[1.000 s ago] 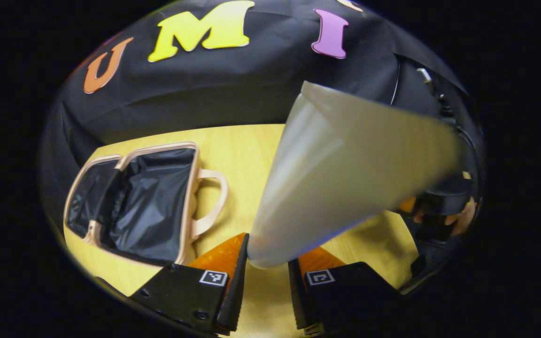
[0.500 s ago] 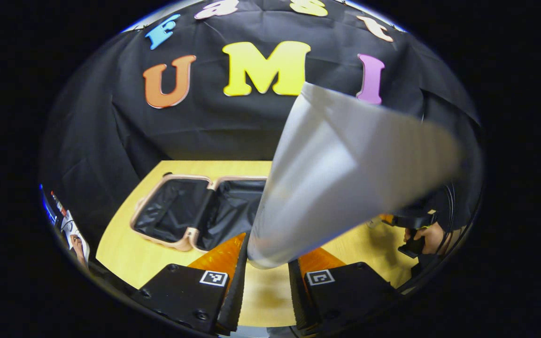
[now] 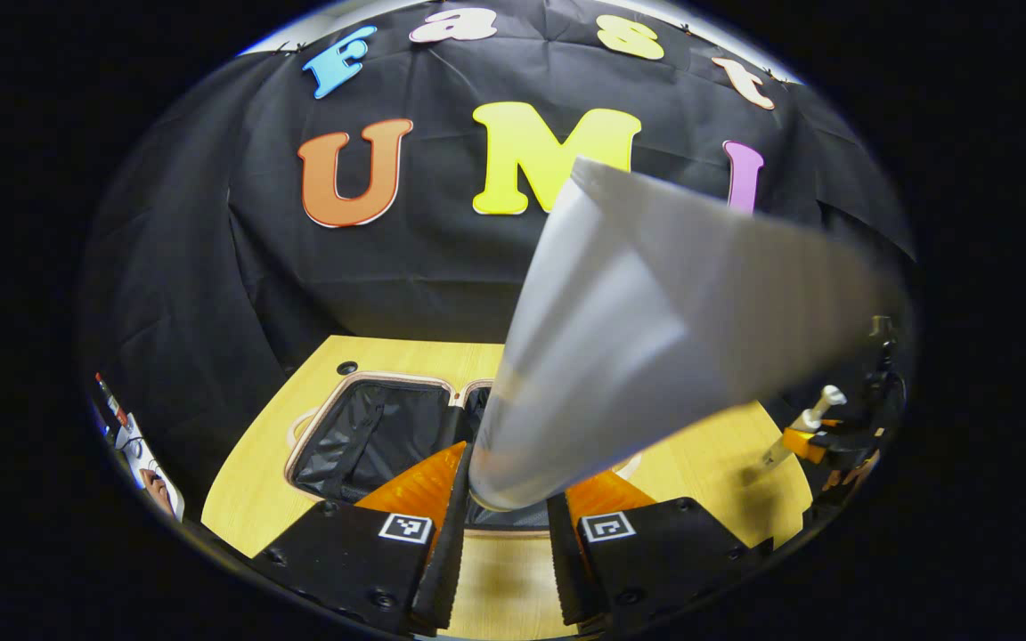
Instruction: First open the suitcase, pack the skin care products into it, and then close the suitcase.
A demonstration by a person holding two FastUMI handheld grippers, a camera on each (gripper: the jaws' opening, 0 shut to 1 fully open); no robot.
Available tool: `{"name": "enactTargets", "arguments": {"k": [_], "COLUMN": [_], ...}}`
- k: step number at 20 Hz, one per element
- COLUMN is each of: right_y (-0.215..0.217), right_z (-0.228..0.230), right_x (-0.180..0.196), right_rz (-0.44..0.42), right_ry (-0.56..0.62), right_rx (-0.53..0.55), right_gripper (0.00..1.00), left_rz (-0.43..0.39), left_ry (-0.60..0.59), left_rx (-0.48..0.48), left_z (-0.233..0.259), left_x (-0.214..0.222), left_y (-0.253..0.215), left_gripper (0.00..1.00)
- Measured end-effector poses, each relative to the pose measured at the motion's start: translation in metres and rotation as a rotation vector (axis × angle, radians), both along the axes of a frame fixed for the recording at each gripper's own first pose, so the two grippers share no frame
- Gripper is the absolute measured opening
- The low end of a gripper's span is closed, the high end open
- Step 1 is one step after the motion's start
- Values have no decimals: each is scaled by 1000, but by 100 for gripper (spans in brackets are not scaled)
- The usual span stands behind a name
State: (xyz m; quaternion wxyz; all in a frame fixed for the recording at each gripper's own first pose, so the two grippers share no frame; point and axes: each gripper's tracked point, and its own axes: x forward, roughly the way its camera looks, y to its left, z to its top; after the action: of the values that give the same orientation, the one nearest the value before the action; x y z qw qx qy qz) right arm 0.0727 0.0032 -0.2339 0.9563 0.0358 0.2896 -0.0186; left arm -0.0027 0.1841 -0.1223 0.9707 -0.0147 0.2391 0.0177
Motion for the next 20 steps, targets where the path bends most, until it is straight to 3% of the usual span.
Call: {"name": "enactTargets", "arguments": {"k": [9,16,20], "right_y": [11,16,27], "right_z": [67,50,46], "right_x": [-57,-74,-69], "right_rz": [-45,-68,-54], "right_ry": [-69,-4,16], "right_rx": [-8,-25,-27], "right_gripper": [49,49,49], "left_rz": [-64,-86,-61], "left_ry": [235,457,570], "left_rx": [-33,-32,-51], "left_z": [-143,-212,-238], "left_x": [54,40,36], "left_y": [13,5,8], "left_gripper": [47,47,47]}}
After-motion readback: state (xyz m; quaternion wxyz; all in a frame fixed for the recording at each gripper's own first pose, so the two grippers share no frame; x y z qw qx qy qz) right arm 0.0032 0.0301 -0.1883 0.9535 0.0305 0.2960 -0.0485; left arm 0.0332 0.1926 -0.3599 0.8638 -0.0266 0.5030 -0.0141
